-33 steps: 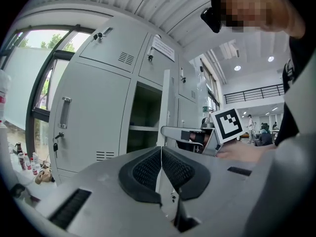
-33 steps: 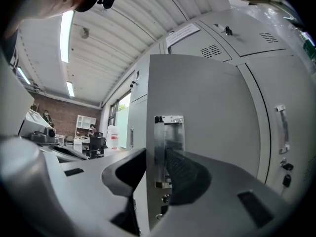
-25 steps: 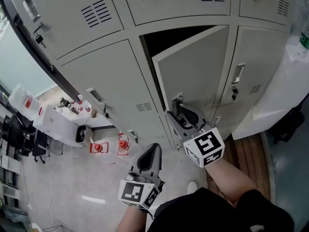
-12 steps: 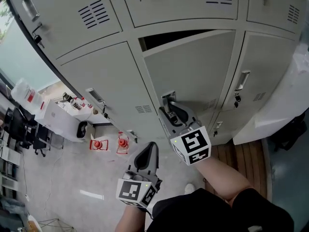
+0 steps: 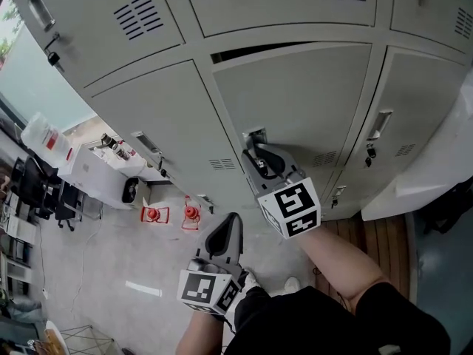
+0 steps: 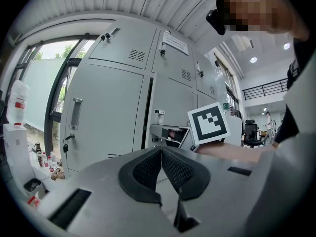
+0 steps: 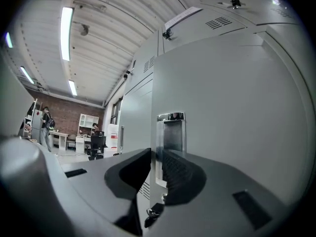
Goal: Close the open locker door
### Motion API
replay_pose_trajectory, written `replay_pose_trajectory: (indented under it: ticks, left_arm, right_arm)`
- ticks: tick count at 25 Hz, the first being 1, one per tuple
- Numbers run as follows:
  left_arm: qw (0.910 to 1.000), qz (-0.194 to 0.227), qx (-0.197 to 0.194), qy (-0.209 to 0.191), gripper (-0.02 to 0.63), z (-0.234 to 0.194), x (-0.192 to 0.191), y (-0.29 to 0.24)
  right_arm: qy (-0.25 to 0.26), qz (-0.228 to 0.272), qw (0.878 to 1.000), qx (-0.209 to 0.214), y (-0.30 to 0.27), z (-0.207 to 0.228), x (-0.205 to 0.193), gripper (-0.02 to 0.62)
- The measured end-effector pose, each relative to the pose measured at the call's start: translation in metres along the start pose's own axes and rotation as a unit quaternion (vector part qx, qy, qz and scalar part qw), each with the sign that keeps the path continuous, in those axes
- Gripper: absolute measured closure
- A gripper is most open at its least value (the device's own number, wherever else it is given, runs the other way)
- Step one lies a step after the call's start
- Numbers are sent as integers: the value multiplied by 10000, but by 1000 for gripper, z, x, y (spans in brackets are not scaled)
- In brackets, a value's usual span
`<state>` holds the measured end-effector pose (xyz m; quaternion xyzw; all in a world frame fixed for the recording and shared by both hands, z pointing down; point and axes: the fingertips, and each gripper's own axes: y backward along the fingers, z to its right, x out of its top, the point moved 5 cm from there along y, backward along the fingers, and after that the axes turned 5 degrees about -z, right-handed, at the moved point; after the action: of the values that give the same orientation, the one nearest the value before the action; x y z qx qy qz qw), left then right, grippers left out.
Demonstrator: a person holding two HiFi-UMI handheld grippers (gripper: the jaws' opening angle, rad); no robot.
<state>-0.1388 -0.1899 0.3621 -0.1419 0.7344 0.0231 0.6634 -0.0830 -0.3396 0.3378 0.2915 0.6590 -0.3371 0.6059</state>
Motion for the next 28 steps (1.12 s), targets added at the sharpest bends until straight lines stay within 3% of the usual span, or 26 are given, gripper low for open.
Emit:
replay_pose_trajectory:
  ticks: [28]
  left_arm:
    - [9971, -16, -763, -8, 588, -44, 14, -44]
  right_arm:
    - [23, -194, 9983, -540, -38, 25, 4, 499]
